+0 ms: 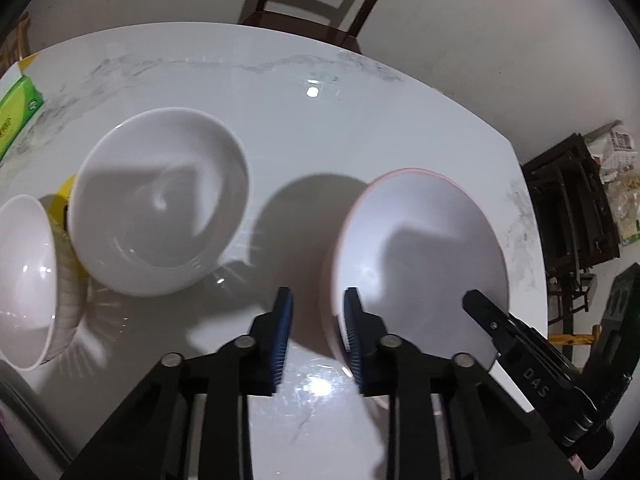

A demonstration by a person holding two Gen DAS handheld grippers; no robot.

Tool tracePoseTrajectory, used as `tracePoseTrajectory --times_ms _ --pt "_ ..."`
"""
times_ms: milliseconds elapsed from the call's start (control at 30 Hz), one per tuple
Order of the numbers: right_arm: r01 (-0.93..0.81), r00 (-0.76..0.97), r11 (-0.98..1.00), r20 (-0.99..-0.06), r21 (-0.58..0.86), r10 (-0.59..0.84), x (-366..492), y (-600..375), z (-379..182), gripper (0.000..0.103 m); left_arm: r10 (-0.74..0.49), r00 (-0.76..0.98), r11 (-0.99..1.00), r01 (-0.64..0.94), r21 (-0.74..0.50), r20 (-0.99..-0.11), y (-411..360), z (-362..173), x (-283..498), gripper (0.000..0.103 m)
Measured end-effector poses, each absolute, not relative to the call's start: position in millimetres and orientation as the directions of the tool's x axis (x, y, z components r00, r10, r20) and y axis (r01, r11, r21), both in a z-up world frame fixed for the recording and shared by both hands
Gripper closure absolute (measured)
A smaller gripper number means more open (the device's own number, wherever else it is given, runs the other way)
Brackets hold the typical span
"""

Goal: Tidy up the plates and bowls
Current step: 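Grasp the rim of the large pink bowl with both grippers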

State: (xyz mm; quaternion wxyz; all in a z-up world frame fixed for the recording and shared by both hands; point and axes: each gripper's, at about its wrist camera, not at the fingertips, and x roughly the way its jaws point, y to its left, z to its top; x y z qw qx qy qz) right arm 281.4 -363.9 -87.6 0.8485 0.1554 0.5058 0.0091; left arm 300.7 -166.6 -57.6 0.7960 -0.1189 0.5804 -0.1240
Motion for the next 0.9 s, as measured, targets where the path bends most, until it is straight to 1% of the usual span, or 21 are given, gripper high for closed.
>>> tracePoseTrajectory --times_ms 67,400,667,900 --pt "0.144 0.489 0.955 -0.858 0.258 0.158 281.0 -361.8 -87.2 0.089 -0.349 0.294 0.937 0.075 -0.342 -0.890 -169.1 -56.6 298.6 0.092" --pt "0.164 0.472 0.952 -0.868 0.257 0.153 264.0 -356.1 -85.0 0.090 -0.341 0.282 0.940 0.101 -0.326 -0.897 -167.7 -52.9 285.9 0.092" --pt "0.145 0.484 0.957 -0.861 0.252 0.154 228.3 -337.2 -68.7 0.090 -0.348 0.286 0.937 0.104 -0.333 -0.893 -152.3 -41.2 253.1 0.093" --pt "0.123 0.474 0.953 -0.860 0.275 0.188 192.3 -311.5 -59.0 0.090 -0.336 0.290 0.942 0.098 -0.321 -0.896 -127.1 -29.9 218.7 0.092"
